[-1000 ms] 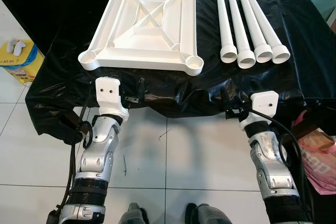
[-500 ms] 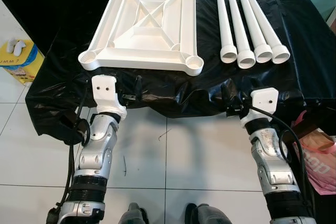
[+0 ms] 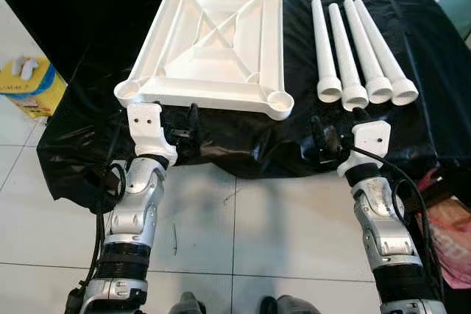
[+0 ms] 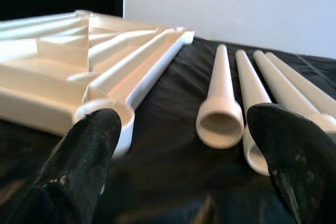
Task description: Building children table
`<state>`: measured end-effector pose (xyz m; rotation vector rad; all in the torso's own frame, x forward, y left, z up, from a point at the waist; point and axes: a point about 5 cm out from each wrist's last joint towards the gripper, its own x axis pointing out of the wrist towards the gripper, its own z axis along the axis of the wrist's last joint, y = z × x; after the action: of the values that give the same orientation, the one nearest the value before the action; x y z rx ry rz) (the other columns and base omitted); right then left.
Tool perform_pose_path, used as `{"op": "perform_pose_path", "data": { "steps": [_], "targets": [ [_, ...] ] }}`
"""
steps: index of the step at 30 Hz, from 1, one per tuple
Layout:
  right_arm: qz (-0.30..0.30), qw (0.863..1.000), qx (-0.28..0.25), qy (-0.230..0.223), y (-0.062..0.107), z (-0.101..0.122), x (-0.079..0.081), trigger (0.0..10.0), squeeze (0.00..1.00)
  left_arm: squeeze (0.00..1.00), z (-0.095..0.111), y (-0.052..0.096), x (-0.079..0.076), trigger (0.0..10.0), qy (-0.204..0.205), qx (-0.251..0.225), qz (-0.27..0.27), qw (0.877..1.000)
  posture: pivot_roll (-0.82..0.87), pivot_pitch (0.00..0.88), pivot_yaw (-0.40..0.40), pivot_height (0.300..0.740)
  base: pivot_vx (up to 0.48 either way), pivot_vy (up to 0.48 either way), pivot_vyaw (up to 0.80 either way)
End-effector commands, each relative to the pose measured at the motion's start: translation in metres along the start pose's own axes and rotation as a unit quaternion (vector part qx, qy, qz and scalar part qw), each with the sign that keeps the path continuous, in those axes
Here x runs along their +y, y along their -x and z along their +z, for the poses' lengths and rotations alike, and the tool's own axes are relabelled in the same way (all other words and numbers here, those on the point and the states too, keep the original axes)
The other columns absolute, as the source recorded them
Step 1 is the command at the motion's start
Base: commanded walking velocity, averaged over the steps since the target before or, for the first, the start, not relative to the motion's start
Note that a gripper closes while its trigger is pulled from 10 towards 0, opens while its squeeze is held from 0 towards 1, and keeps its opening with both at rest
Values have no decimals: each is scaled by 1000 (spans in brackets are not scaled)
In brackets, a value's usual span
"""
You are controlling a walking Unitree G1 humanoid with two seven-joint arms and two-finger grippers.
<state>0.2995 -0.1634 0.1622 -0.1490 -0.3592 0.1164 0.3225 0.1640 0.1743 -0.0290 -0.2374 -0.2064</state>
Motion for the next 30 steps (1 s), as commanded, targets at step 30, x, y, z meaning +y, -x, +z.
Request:
{"op": "perform_pose_path", "data": {
  "steps": [30],
  "targets": [
    [-11, 1000, 12, 19, 6, -6, -17, 10000, 0, 0, -7, 0, -17, 10000, 26, 7, -29, 999, 6, 112, -39, 740, 222, 0, 0]
  ]
}}
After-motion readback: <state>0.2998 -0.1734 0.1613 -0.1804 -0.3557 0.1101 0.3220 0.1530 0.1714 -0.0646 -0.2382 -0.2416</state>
